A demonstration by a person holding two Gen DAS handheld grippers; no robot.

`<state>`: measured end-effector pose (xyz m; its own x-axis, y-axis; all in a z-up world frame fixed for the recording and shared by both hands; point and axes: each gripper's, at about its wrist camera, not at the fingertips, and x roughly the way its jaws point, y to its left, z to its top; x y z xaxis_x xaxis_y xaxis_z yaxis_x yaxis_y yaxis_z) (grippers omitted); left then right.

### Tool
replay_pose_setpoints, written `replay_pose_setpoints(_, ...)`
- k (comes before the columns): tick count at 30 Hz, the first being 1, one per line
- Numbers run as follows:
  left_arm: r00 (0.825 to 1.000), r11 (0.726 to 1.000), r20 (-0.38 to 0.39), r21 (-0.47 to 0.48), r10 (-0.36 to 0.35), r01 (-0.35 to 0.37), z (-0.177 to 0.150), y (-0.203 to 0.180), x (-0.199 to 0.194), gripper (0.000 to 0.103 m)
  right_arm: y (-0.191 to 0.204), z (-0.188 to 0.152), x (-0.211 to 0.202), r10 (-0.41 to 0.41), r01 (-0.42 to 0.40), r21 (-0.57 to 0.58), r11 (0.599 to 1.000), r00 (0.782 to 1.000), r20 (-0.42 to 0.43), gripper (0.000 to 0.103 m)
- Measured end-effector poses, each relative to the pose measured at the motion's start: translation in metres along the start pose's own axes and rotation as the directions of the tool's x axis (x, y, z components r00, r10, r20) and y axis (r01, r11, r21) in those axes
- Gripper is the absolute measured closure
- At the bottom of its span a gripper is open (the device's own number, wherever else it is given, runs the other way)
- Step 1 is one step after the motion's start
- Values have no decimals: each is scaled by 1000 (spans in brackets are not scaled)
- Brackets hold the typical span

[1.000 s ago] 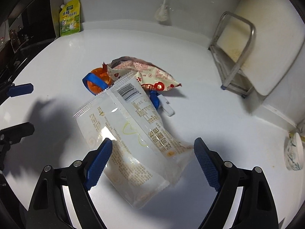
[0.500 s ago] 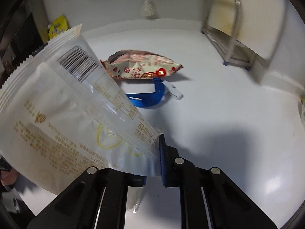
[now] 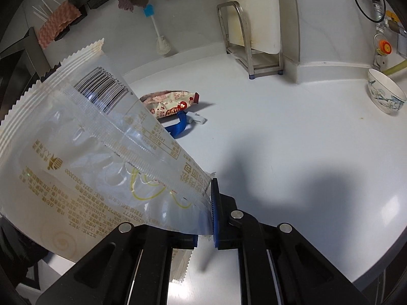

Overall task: Collect trash
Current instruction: 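Grasp the blue strap with the left tool while the right tool holds the packet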

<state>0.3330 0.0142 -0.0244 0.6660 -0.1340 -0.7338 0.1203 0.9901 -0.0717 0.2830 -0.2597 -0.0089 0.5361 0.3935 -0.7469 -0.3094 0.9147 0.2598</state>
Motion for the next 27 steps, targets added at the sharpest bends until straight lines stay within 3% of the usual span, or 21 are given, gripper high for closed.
replay_pose_setpoints(3, 999, 1000, -41, -15, -15, 15, 2, 3, 13, 22, -1, -1, -3, 14, -14, 8, 1000, 1000, 9, 95)
replay_pose_setpoints(8, 996, 1000, -91, 27, 5, -3, 1, -4, 27, 64, 0, -4, -6, 32, -33, 16, 999, 999, 26, 95)
replay_pose_setpoints(10, 995, 999, -94, 33, -19, 22, 1, -6, 26, 80, 0, -4, -6, 37, -37, 18, 999, 999, 26, 95)
replay_pose_setpoints(14, 994, 999, -97, 20, -45, 47, 2, -5, 28, 99, 1, -7, -6, 41, -42, 20, 999, 999, 27, 95)
replay_pose_setpoints(27, 991, 991, -13, 18, -134, 134, -15, -7, -28, 102, 12, -20, -5, 63, -64, 26, 998, 998, 26, 95)
